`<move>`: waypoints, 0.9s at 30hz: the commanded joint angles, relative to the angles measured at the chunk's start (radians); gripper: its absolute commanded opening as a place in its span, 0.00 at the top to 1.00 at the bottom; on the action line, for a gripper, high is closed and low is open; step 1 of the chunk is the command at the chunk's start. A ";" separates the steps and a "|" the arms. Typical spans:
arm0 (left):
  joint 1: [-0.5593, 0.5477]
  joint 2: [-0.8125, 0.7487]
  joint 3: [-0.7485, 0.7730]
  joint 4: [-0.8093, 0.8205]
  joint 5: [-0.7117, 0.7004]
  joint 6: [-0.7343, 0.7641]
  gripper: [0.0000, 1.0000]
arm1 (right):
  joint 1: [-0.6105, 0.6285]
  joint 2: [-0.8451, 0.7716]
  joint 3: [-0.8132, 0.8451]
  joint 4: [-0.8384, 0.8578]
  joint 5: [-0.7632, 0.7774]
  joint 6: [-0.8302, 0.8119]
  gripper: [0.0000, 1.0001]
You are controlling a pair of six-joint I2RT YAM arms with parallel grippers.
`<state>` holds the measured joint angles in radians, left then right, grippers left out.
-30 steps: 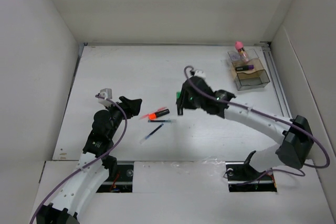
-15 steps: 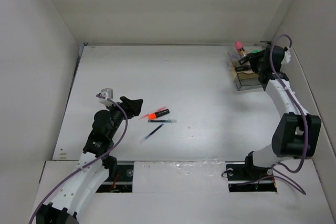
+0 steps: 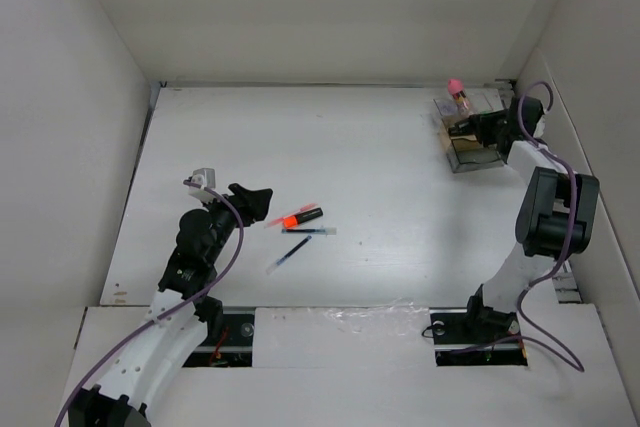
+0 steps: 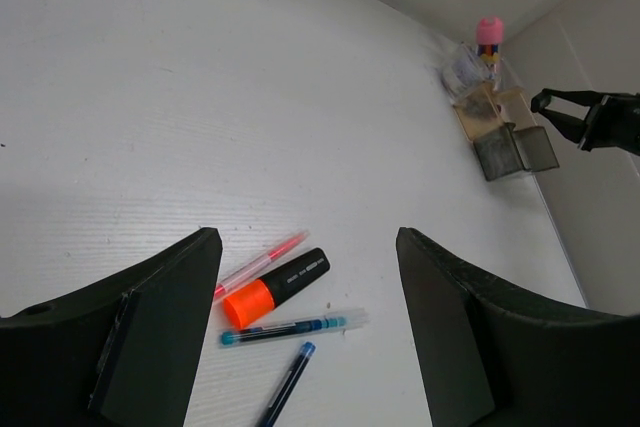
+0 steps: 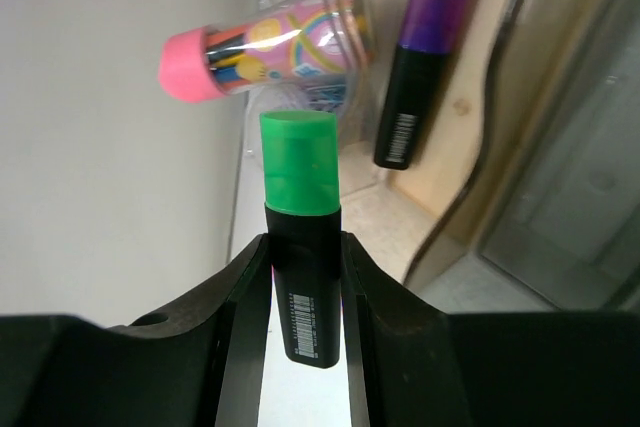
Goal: Sort the stationery into containers
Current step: Place the pen in the storage box, then move the pen to the center of the board.
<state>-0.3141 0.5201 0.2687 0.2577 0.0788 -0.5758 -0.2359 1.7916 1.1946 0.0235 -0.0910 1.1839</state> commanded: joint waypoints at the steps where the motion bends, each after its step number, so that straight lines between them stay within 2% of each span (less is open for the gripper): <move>1: -0.005 0.001 -0.005 0.052 0.013 0.014 0.33 | -0.022 0.015 0.065 0.107 -0.047 0.048 0.77; 5: -0.005 0.011 -0.005 0.052 0.013 0.014 0.33 | -0.022 0.070 0.089 0.107 -0.059 0.068 0.76; 9: -0.005 0.011 -0.005 0.052 0.013 0.014 0.33 | -0.022 0.080 0.089 0.116 -0.059 0.079 0.63; 10: -0.005 0.011 -0.005 0.052 0.004 0.014 0.33 | -0.022 0.080 0.089 0.116 -0.059 0.079 0.54; 13: -0.005 0.020 -0.005 0.061 0.004 0.014 0.33 | -0.022 0.080 0.089 0.116 -0.059 0.079 0.44; 20: -0.005 0.020 -0.005 0.061 0.004 0.014 0.33 | -0.022 -0.007 0.053 0.116 -0.088 0.056 0.41; 23: -0.005 0.020 -0.005 0.061 0.004 0.014 0.33 | 0.027 -0.095 0.004 0.136 -0.098 -0.005 0.53; 24: -0.005 0.020 -0.005 0.061 0.004 0.014 0.33 | 0.047 -0.118 -0.012 0.136 -0.107 -0.027 0.66; 27: -0.005 0.020 -0.005 0.061 0.004 0.014 0.33 | 0.165 -0.202 -0.069 0.147 -0.121 -0.139 0.88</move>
<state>-0.3141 0.5411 0.2687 0.2661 0.0780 -0.5758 -0.1757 1.6913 1.1522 0.0925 -0.1677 1.1660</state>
